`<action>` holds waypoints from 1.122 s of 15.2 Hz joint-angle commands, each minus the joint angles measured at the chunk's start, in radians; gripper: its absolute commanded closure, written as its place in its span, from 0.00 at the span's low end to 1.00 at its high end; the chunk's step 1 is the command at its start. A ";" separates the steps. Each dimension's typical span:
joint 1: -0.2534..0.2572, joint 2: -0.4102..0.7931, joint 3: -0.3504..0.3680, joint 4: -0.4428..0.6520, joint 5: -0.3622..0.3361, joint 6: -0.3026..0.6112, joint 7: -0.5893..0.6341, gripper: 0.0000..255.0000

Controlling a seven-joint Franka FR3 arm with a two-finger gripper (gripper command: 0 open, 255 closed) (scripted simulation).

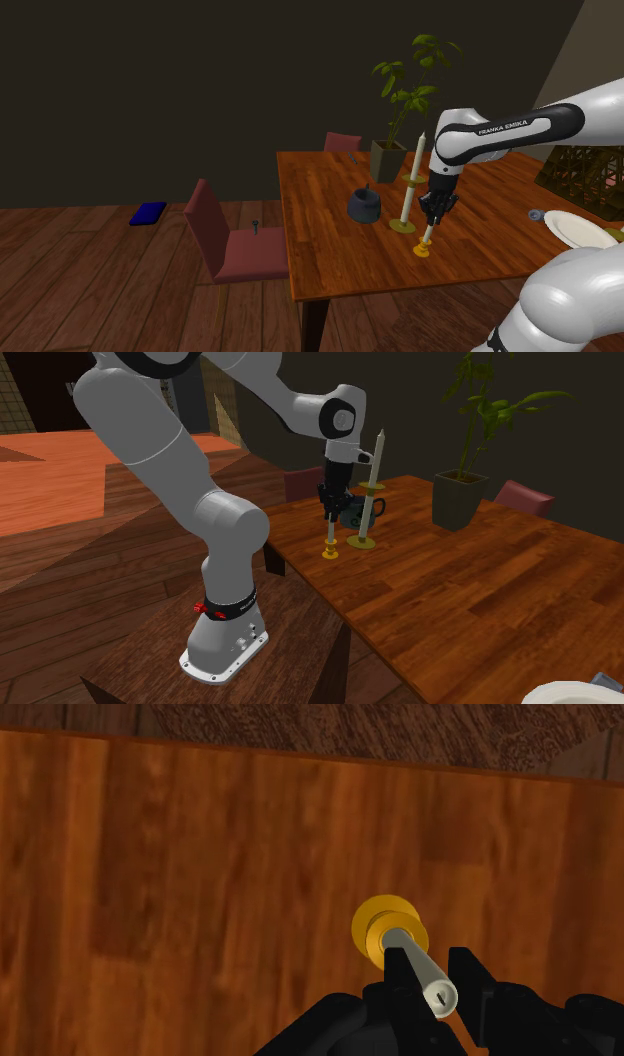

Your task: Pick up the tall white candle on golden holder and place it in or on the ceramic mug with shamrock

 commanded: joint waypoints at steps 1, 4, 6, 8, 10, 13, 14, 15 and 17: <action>0.000 0.000 0.000 0.000 0.000 0.000 0.000 1.00; 0.000 0.001 0.000 0.000 0.000 0.000 0.000 1.00; 0.000 0.000 0.000 0.000 0.000 0.000 0.000 1.00; 0.000 -0.007 0.001 0.008 0.000 -0.016 0.000 1.00; 0.000 -0.020 0.004 0.027 0.001 -0.047 0.001 1.00; 0.000 -0.037 0.008 0.056 0.003 -0.093 0.003 1.00; 0.000 -0.042 0.009 0.066 0.003 -0.109 0.003 1.00; 0.000 -0.047 0.010 0.077 0.004 -0.124 0.003 1.00; 0.001 -0.055 0.013 0.098 0.005 -0.153 0.004 1.00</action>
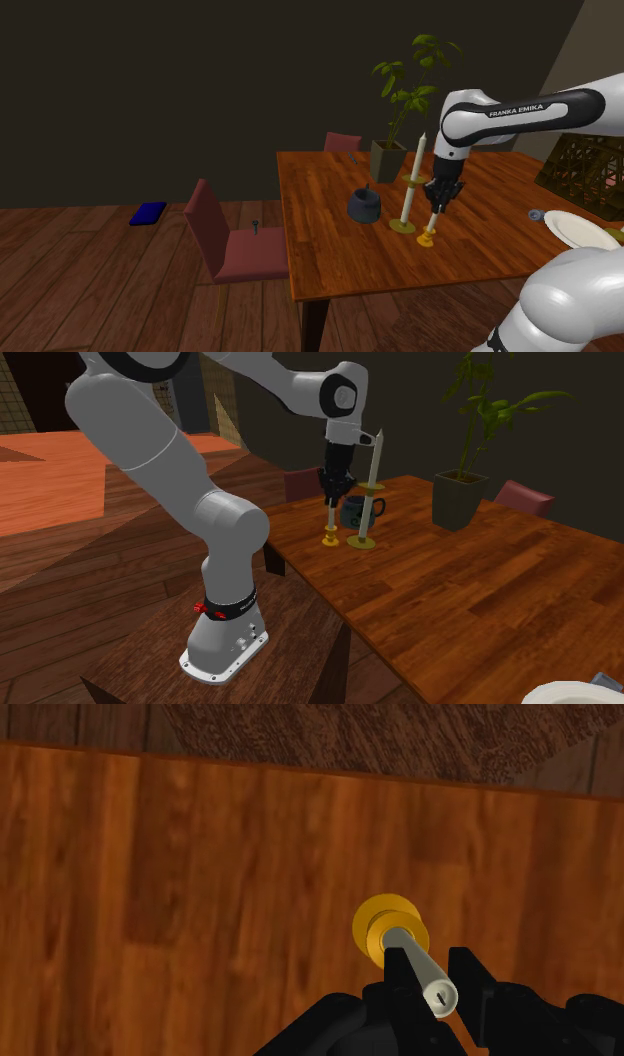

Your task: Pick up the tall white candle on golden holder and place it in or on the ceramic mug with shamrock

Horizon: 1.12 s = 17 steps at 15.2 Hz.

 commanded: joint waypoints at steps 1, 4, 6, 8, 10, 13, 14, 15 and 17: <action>0.000 -0.009 0.002 0.021 0.001 -0.029 0.000 1.00; 0.001 -0.018 0.006 0.054 0.003 -0.073 0.001 1.00; 0.001 -0.024 0.008 0.078 0.004 -0.101 0.002 1.00; 0.002 -0.028 0.010 0.102 0.006 -0.129 0.002 1.00; 0.003 -0.031 0.012 0.126 0.007 -0.157 0.002 1.00; 0.004 -0.033 0.015 0.165 0.009 -0.198 0.002 1.00; 0.004 -0.034 0.016 0.178 0.010 -0.211 0.003 1.00; 0.004 -0.034 0.017 0.191 0.010 -0.225 0.003 1.00; 0.005 -0.034 0.018 0.218 0.012 -0.252 0.003 1.00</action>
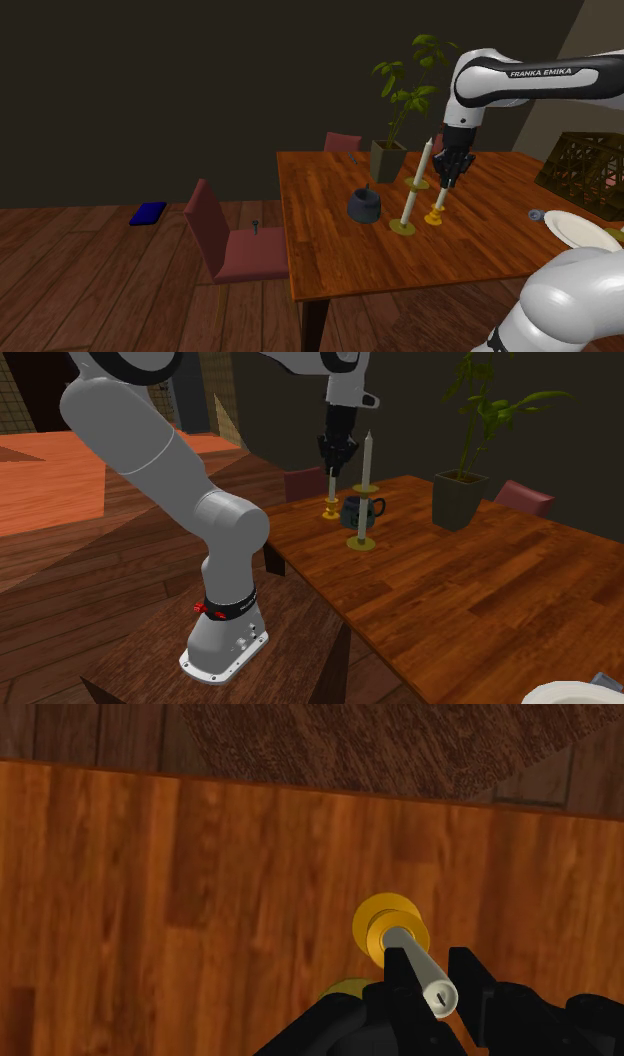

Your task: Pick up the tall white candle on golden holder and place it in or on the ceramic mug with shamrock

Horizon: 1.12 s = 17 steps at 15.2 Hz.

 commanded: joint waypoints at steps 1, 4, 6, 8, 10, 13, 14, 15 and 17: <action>0.000 0.000 0.000 0.025 0.000 -0.026 -0.002 1.00; 0.001 0.002 0.003 0.068 0.002 -0.066 -0.002 1.00; 0.002 0.005 0.004 0.093 0.003 -0.088 -0.002 1.00; 0.012 0.084 0.006 0.169 0.016 -0.086 0.003 1.00; 0.021 0.163 0.007 0.250 0.028 -0.089 0.006 1.00; 0.031 0.281 0.009 0.382 0.045 -0.103 0.010 1.00; 0.034 0.321 0.009 0.428 0.051 -0.110 0.011 1.00; 0.037 0.361 0.009 0.477 0.057 -0.119 0.012 1.00; 0.041 0.442 0.009 0.579 0.069 -0.140 0.013 1.00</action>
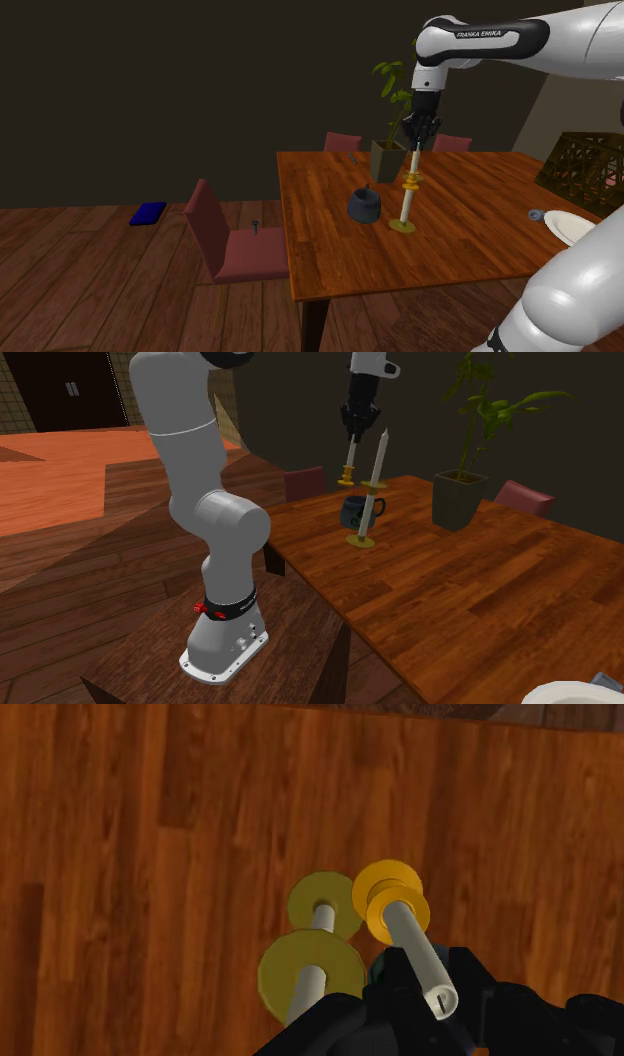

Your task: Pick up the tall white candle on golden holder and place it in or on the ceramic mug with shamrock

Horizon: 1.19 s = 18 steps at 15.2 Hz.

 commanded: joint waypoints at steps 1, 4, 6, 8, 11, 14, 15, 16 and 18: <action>0.004 0.088 0.000 0.110 0.013 -0.023 0.001 1.00; 0.005 0.219 0.000 0.289 0.033 -0.072 0.002 1.00; 0.004 0.314 -0.001 0.427 0.047 -0.116 0.002 1.00; -0.002 0.420 -0.001 0.588 0.063 -0.172 0.004 1.00; -0.005 0.476 0.000 0.649 0.071 -0.178 0.005 1.00; -0.001 0.455 0.001 0.577 0.067 -0.126 0.005 1.00; 0.000 0.449 0.001 0.554 0.066 -0.110 0.005 1.00; 0.001 0.444 0.001 0.533 0.066 -0.094 0.005 1.00; 0.003 0.434 0.002 0.492 0.064 -0.062 0.005 1.00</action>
